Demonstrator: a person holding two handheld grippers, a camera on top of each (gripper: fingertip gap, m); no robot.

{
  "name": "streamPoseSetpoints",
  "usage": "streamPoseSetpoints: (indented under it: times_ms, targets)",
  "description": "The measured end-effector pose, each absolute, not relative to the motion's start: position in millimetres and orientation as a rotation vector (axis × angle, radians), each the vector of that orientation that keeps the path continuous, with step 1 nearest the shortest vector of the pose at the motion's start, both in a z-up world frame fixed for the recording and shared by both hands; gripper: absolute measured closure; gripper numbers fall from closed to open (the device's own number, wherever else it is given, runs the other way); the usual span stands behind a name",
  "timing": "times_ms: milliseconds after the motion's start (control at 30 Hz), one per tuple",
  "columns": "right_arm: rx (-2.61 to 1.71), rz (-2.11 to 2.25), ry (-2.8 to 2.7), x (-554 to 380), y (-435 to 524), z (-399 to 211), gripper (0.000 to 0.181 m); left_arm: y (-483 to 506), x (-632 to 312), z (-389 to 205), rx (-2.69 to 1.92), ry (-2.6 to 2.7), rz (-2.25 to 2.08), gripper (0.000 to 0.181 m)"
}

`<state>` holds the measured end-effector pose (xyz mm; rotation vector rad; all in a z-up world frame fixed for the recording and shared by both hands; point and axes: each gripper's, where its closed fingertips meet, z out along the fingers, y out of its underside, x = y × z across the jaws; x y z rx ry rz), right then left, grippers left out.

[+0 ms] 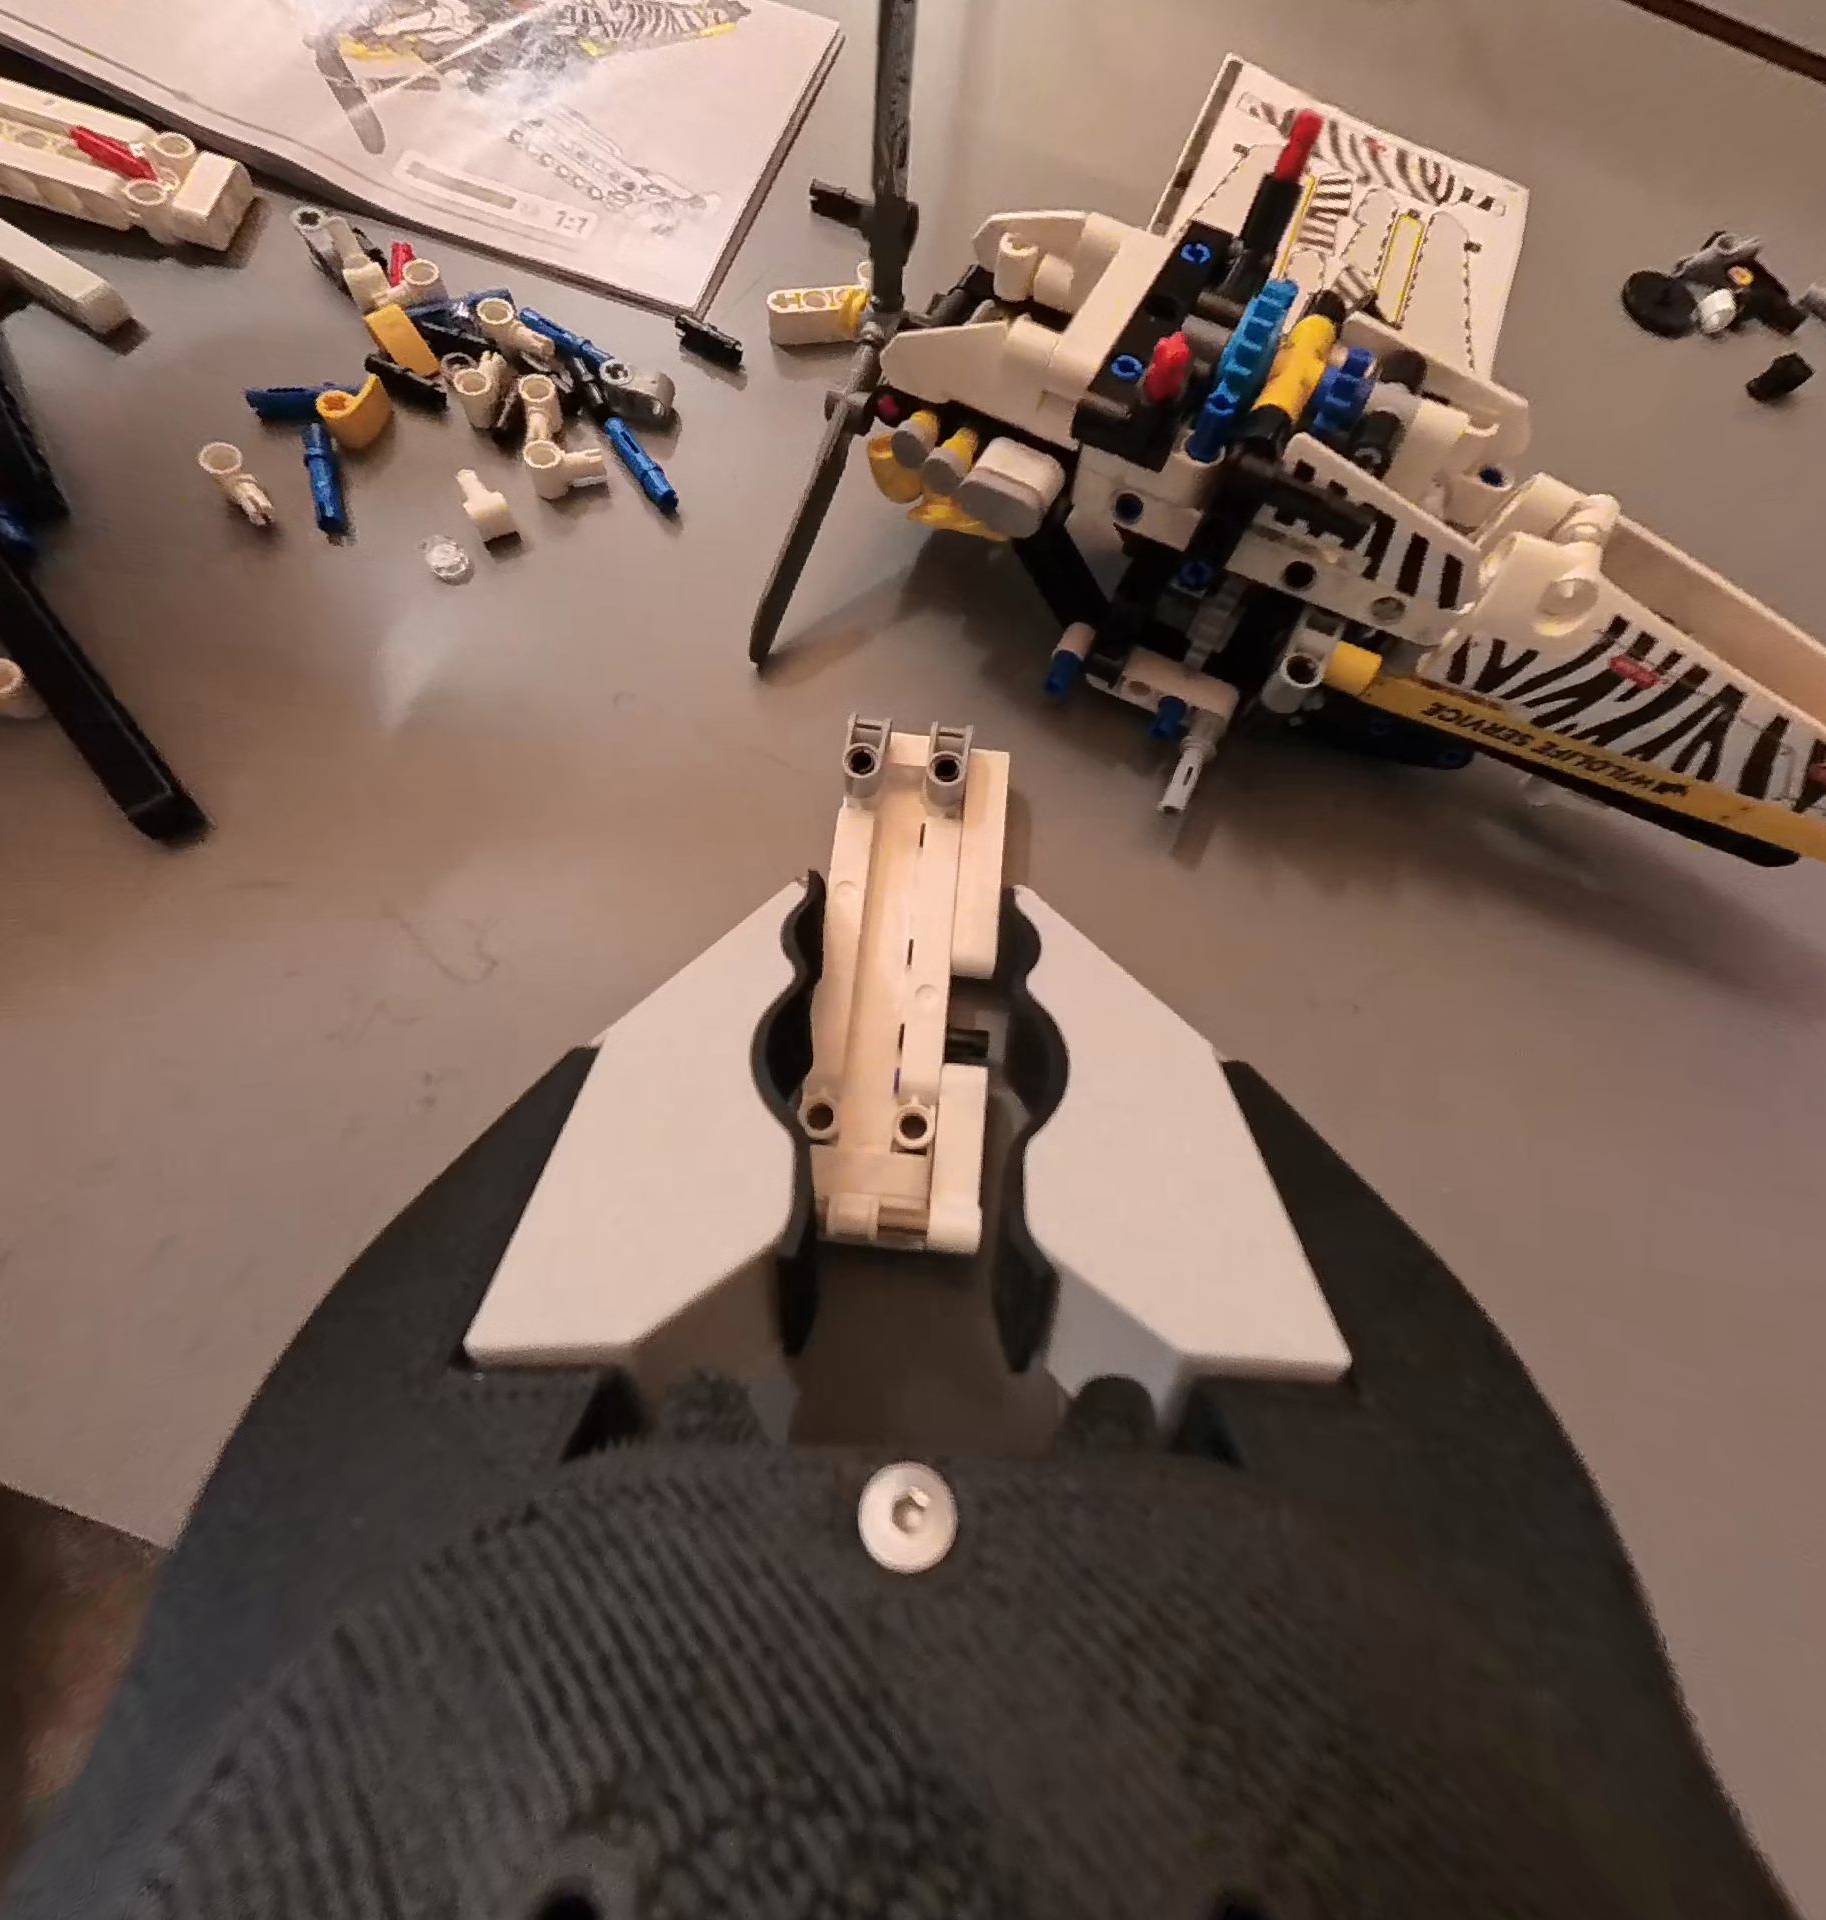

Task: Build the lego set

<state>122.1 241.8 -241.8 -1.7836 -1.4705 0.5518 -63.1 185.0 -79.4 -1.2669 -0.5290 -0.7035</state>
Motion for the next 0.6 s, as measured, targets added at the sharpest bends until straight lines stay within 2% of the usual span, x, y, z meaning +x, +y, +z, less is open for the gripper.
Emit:
streamPoseSetpoints:
  times_ms: [333,600]
  targets:
    - [-1.761,0.538,-1.484,122,240,-241,0.149,155,-114,-67,-1.222,-0.572,-0.571,0.094]
    - [-1.73,0.515,-1.497,121,238,-241,0.149,164,-99,-67,-1.258,-0.529,-0.595,0.095]
